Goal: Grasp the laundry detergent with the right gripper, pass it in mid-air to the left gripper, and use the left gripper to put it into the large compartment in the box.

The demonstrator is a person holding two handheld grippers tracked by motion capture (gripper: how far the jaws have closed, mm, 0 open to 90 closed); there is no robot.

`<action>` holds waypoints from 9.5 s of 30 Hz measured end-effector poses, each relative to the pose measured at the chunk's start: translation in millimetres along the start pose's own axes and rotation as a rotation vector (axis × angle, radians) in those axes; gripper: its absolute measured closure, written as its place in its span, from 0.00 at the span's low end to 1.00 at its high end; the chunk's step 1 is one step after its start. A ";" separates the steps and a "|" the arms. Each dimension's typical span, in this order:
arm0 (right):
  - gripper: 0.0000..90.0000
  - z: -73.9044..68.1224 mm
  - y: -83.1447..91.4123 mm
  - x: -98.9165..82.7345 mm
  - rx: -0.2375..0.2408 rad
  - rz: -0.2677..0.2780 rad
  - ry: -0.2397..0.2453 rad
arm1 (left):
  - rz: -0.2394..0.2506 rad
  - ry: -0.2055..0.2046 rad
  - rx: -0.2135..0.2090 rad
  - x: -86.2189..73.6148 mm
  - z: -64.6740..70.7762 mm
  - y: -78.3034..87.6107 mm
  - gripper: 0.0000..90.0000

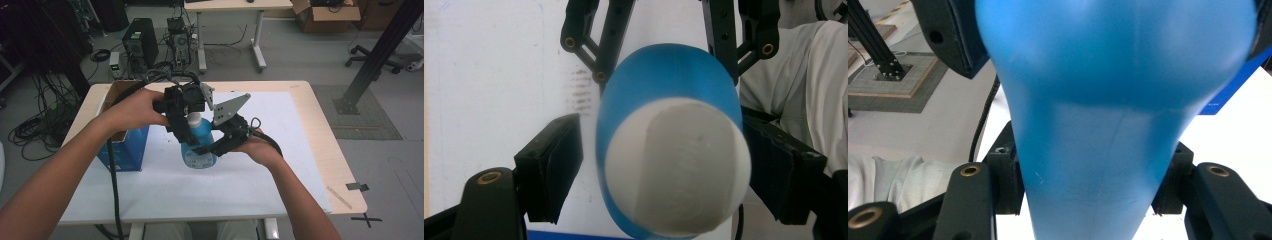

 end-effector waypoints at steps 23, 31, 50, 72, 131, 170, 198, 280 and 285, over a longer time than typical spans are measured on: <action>0.49 0.6 -1.3 0.3 0.001 -0.001 0.001 | 0.003 -0.006 -0.005 -1.1 0.6 -5.5 0.39; 0.49 0.3 -1.2 0.3 0.000 -0.002 0.001 | 0.005 -0.014 -0.007 -0.5 1.5 -5.5 0.41; 0.29 -1.0 16.2 3.6 -0.006 -0.003 -0.033 | -0.018 0.013 0.017 -0.2 1.4 -1.4 0.42; 0.07 -8.4 102.8 -30.4 -0.205 -0.190 -0.193 | -0.087 0.229 0.133 -5.4 -22.8 20.3 0.42; 0.07 -8.3 159.4 -63.2 -0.262 -0.490 -0.207 | -0.221 1.018 0.405 -49.1 -81.2 103.0 0.42; 0.08 -5.9 160.8 -70.2 -0.259 -0.506 -0.210 | -0.259 1.334 0.480 -149.6 -91.4 115.2 0.42; 0.08 -12.0 167.9 -86.4 -0.277 -0.487 -0.255 | -0.291 1.338 0.450 -192.6 -82.3 19.4 0.42; 0.08 -29.2 161.7 -83.5 -0.289 -0.465 -0.271 | -0.185 1.248 0.370 -184.1 -43.2 15.6 0.23; 0.08 -35.6 161.4 -79.8 -0.294 -0.466 -0.264 | -0.170 1.186 0.353 -164.7 -32.0 24.6 0.19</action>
Point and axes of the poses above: each handheld gripper's, and its own axes: y roughly backward along the jaws, x roughly out of its top, z roughly to its right, the point moved 3 cm from there along -y, roughly forward along the jaws, and after that the axes turned 8 degrees about x, right-handed, at the moved point
